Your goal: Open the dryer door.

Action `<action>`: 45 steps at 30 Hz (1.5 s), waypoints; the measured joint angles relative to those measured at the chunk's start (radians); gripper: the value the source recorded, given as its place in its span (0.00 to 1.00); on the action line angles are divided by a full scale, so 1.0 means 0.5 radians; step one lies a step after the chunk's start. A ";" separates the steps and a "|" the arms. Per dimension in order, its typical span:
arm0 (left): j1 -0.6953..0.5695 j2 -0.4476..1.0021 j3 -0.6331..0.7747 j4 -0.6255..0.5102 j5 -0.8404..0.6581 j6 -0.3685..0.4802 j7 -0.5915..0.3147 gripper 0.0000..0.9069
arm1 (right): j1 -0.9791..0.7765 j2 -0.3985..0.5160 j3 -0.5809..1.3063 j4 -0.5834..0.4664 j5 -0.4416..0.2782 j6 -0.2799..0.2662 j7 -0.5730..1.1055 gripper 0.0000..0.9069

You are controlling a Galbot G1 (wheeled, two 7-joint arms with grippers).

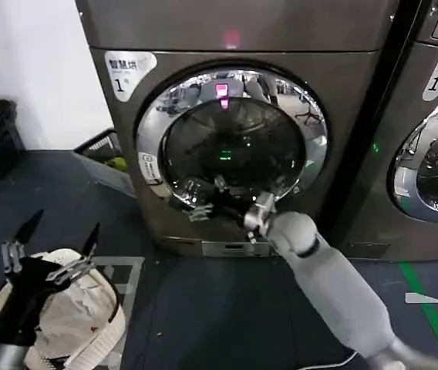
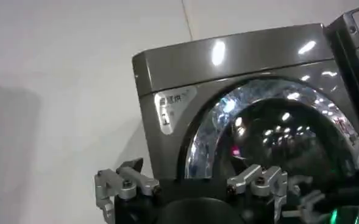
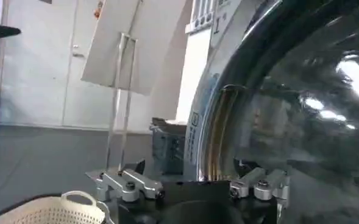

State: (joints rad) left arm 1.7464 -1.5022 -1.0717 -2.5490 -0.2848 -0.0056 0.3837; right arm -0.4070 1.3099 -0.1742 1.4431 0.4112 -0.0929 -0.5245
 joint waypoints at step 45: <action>-0.105 0.037 -0.039 0.079 -0.093 0.141 0.056 1.00 | 0.180 0.175 -0.210 -0.275 -0.044 -0.083 -0.227 1.00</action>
State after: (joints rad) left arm 1.6939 -1.4837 -1.0910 -2.5097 -0.3315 0.0647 0.4119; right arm -0.3169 1.3974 -0.2791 1.3057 0.3893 -0.1346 -0.6380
